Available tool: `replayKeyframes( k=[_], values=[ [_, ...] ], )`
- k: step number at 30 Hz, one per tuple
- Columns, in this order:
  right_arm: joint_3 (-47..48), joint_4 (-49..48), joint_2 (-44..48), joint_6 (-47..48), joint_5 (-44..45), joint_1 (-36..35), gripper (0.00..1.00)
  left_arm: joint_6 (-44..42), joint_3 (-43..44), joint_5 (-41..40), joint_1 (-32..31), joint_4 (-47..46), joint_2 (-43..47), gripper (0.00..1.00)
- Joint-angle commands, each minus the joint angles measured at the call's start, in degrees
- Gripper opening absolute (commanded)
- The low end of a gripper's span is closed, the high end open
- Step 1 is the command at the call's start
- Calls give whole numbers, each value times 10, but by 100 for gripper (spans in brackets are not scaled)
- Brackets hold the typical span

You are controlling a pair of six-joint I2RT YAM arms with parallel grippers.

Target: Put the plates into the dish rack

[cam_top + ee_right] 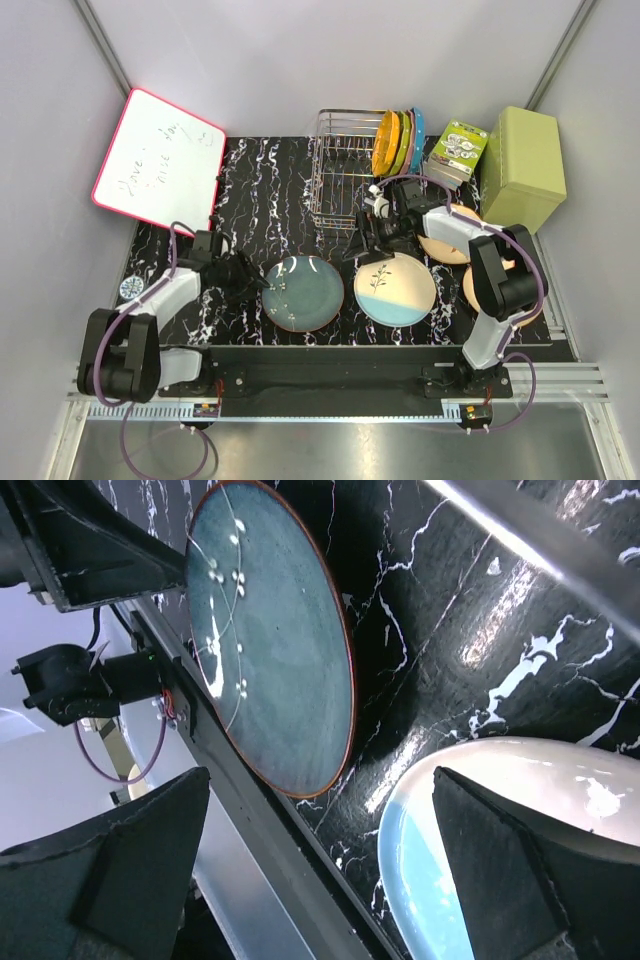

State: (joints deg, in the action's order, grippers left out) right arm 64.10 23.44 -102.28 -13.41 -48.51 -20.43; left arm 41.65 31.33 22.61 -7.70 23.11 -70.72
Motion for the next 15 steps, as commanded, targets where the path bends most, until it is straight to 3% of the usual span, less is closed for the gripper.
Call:
replayKeyframes(
  k=[1,4,5,8,10,15],
  values=[
    [7,-69,8,-25,9,-18,100,14,1,30,-2,-82,-39,50],
    [-13,-97,16,-36,16,-30,100,12,7,52,-6,-104,-62,39],
    [-25,-106,18,-39,18,-34,100,12,4,59,-6,-119,-71,31],
    [-35,-129,20,-43,29,-55,100,13,-17,83,-6,-151,-74,21],
    [-36,-130,11,-43,32,-65,100,15,-29,89,-3,-156,-67,2],
    [-47,-132,-1,-46,44,-84,99,-9,-56,84,22,-139,-40,0]
  ],
)
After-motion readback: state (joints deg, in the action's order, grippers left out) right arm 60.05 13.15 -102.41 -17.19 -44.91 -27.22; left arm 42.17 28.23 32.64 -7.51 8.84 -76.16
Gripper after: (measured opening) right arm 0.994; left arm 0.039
